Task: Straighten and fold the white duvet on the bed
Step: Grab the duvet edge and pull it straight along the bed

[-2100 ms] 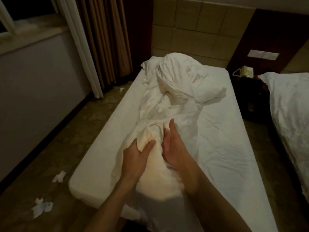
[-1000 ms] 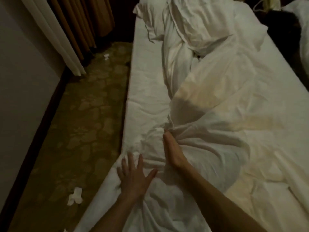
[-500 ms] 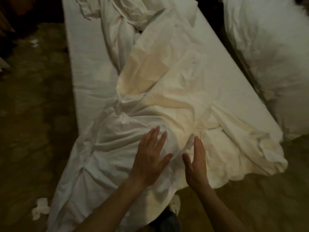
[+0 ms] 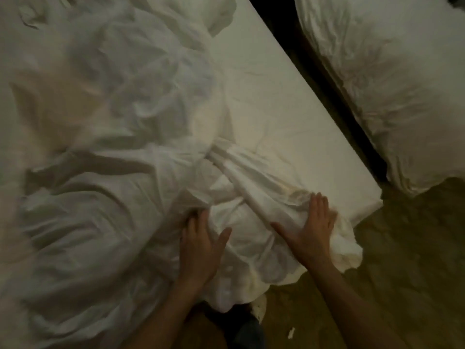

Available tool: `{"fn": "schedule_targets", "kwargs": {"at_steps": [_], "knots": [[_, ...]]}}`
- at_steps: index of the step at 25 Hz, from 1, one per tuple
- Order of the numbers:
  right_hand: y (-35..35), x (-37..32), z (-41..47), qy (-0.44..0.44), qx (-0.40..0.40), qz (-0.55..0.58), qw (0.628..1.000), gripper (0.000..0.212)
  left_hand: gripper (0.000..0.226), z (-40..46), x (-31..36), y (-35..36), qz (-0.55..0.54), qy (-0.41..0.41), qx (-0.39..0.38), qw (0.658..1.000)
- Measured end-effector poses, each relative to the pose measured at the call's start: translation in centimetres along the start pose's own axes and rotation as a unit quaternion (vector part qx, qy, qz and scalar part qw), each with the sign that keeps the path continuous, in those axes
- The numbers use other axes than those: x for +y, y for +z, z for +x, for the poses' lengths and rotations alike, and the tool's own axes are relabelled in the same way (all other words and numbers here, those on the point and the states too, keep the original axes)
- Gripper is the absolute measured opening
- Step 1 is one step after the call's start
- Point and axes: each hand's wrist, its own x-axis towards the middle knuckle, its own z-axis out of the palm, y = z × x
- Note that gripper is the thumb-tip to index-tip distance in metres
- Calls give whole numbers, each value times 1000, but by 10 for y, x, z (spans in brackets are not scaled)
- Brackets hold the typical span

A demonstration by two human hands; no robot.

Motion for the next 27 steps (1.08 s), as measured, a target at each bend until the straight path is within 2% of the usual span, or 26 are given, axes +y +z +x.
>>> {"fn": "schedule_targets", "kwargs": {"at_steps": [3, 5, 6, 8, 9, 10, 12, 14, 16, 18, 20, 22, 25, 27], "knots": [[-17, 53, 53, 6, -48, -77, 996, 143, 110, 15, 31, 43, -1, -91, 1, 996], [-19, 69, 81, 12, -77, -106, 991, 148, 113, 26, 32, 53, -1, -120, 29, 992], [-20, 76, 94, 20, -96, -95, 991, 151, 114, 29, 35, 56, -2, -127, 42, 991], [-23, 76, 118, 64, -177, 19, 982, 153, 114, 35, 44, 61, -6, -142, 70, 987], [-24, 69, 123, 76, -238, 76, 965, 147, 111, 40, 49, 65, -4, -165, 82, 983], [-22, 63, 124, 65, -285, 107, 950, 132, 109, 46, 53, 70, 8, -194, 89, 977], [-17, 54, 118, 16, -320, 133, 938, 76, 107, 58, 64, 78, 34, -233, 100, 967], [-28, 47, 113, -10, -314, 196, 929, 31, 101, 68, 72, 78, 19, -235, 128, 963], [-57, 49, 131, -1, -279, 251, 927, 15, 93, 78, 78, 66, 10, -200, 184, 962], [-105, 46, 164, -23, -257, 285, 923, 20, 89, 90, 84, 39, 14, -161, 232, 959], [-153, 49, 209, -51, -243, 299, 921, 25, 94, 111, 104, 6, 8, -142, 260, 955], [-196, 62, 255, -57, -206, 317, 924, 27, 94, 129, 125, -17, 9, -156, 278, 948], [-264, 113, 329, -25, -136, 358, 923, 43, 82, 144, 172, -32, 30, -170, 327, 929], [-292, 156, 363, 8, -103, 366, 925, 28, 62, 151, 209, -28, 81, -135, 324, 933]]}}
